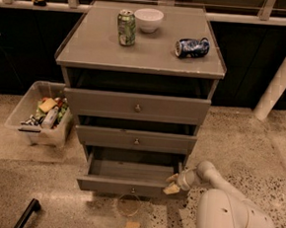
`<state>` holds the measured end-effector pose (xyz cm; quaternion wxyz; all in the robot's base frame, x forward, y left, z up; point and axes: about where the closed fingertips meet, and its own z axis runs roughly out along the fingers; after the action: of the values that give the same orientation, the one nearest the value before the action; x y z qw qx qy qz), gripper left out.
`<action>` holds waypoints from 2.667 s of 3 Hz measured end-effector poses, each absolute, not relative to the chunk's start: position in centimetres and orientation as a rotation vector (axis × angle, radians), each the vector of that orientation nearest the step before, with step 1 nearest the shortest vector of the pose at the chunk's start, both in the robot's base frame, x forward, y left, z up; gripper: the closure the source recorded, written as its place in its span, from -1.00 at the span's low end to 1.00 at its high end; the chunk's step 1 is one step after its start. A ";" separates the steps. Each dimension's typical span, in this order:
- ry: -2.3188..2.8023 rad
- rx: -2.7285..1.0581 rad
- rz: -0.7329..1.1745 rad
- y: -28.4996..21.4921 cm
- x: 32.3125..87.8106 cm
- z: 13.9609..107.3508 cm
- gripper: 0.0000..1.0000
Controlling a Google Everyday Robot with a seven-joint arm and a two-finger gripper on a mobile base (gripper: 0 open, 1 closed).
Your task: Open bottom drawer
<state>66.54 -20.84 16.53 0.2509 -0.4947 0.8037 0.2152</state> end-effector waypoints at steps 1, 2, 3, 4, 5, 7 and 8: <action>2.184 -1.357 0.567 -20.9 65.9 16.2 1.00; 2.184 -1.357 0.567 -20.9 65.9 16.5 1.00; 2.189 -1.363 0.547 -20.8 64.9 16.0 1.00; 2.189 -1.363 0.547 -20.8 64.9 16.4 1.00; 2.194 -1.368 0.530 -20.7 64.0 16.0 1.00; 2.175 -1.389 0.496 -20.0 63.1 16.6 1.00; 2.107 -1.416 0.392 -20.4 63.4 18.8 1.00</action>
Offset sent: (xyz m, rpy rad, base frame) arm -0.3492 0.0438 -0.0827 -0.4586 -0.2336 -0.0025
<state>63.37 -20.42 18.80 0.2826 -0.5288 0.7869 0.1463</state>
